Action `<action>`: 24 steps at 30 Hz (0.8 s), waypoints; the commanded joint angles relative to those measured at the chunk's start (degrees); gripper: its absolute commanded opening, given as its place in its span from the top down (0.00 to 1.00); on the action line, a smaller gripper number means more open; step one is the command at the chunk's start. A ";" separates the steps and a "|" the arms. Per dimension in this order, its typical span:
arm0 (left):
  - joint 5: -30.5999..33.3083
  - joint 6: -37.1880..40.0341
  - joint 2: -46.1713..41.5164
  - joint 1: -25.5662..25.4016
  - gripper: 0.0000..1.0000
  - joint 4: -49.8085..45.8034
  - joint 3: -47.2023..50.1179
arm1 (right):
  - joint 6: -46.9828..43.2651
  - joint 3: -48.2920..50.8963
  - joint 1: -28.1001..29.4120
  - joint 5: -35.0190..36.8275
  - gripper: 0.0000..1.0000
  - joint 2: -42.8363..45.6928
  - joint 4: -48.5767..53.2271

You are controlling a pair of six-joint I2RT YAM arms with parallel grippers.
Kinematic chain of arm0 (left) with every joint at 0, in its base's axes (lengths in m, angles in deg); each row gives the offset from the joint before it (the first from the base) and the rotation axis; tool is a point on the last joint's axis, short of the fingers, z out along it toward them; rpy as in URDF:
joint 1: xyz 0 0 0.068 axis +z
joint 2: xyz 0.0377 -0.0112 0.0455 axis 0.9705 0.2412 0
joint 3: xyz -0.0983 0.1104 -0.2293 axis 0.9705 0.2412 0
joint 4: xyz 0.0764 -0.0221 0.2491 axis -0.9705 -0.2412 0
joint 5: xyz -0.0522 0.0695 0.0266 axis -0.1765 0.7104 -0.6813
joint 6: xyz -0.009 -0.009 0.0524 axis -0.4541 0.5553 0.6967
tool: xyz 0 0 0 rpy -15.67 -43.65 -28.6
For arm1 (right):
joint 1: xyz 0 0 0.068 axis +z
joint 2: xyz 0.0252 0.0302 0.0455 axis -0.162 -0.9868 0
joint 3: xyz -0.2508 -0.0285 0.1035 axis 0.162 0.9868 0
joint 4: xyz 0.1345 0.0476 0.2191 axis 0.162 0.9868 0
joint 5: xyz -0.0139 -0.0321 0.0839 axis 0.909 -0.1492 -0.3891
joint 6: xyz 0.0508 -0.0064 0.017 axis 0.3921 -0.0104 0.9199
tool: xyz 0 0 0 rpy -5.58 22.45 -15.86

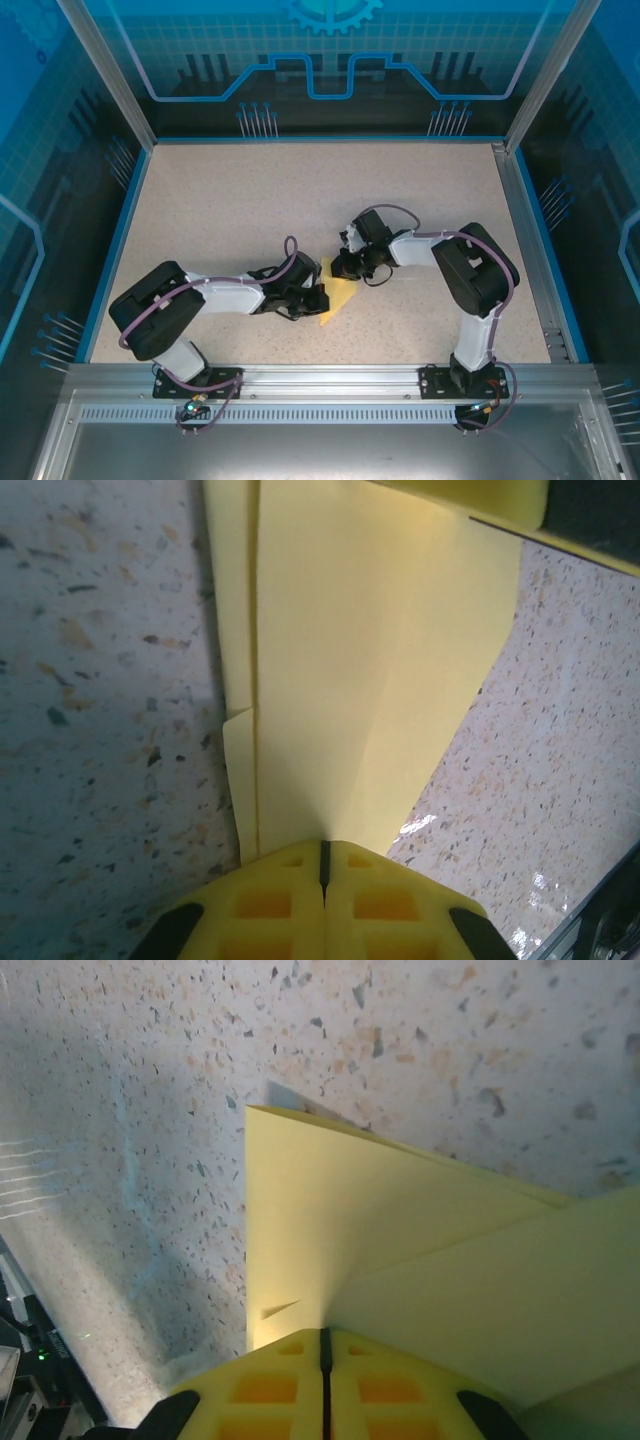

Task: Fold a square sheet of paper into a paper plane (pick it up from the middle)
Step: Fourth fold the wing at the center of the table.

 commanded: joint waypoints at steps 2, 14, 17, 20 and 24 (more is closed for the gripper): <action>-0.45 -0.10 0.29 0.32 1.00 -10.57 0.34 | 1.47 2.28 0.53 2.02 0.93 -2.91 -1.91; -10.77 -0.85 -3.91 6.63 0.96 -7.71 -6.64 | 2.17 3.90 0.62 2.35 0.93 -2.74 -3.26; -11.64 -1.73 -1.61 6.57 0.95 -5.62 -7.46 | 2.35 3.90 0.61 2.46 0.93 -2.66 -3.36; -12.67 -2.85 1.17 6.66 0.95 -3.50 -7.67 | 2.61 3.87 0.62 2.33 0.93 -2.66 -3.79; -12.96 -3.38 4.31 6.57 0.95 -2.10 -6.68 | 2.79 5.22 0.63 2.37 0.92 -2.47 -3.97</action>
